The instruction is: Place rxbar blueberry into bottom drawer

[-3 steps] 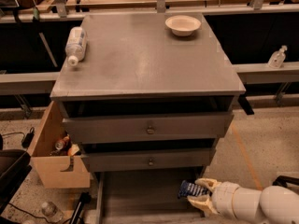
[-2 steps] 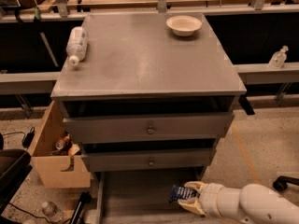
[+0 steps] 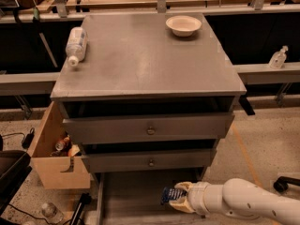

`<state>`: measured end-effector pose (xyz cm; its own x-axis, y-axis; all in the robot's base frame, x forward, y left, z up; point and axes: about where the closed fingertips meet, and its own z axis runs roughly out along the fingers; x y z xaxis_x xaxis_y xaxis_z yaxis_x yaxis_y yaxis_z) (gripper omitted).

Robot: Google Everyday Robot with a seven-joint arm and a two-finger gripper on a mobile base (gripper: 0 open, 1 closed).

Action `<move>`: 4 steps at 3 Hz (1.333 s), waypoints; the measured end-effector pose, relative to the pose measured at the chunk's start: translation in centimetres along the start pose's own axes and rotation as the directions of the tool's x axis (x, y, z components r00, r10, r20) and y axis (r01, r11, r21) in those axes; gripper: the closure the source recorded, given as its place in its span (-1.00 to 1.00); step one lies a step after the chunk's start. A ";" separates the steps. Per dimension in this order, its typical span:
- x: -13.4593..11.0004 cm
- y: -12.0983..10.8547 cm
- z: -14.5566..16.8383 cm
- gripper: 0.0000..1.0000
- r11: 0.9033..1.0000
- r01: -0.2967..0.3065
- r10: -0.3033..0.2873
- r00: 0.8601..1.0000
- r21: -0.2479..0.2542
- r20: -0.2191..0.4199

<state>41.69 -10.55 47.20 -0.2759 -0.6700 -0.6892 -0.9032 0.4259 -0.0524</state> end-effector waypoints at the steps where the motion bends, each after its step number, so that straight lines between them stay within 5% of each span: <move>1: -0.5 -0.8 2.4 1.00 1.000 -0.001 0.001 1.000 -0.028 -0.020; 3: 0.0 -4.8 15.7 1.00 0.984 0.001 -0.008 0.999 -0.179 -0.041; 4: 0.5 -4.6 18.9 1.00 0.977 -0.005 0.001 1.000 -0.214 -0.018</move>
Offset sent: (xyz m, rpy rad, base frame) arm 0.1372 0.1083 -0.1487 -0.0049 0.1979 0.1880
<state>51.89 -1.32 33.49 -0.2826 -0.6804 -0.6762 -0.9513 0.2893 0.1065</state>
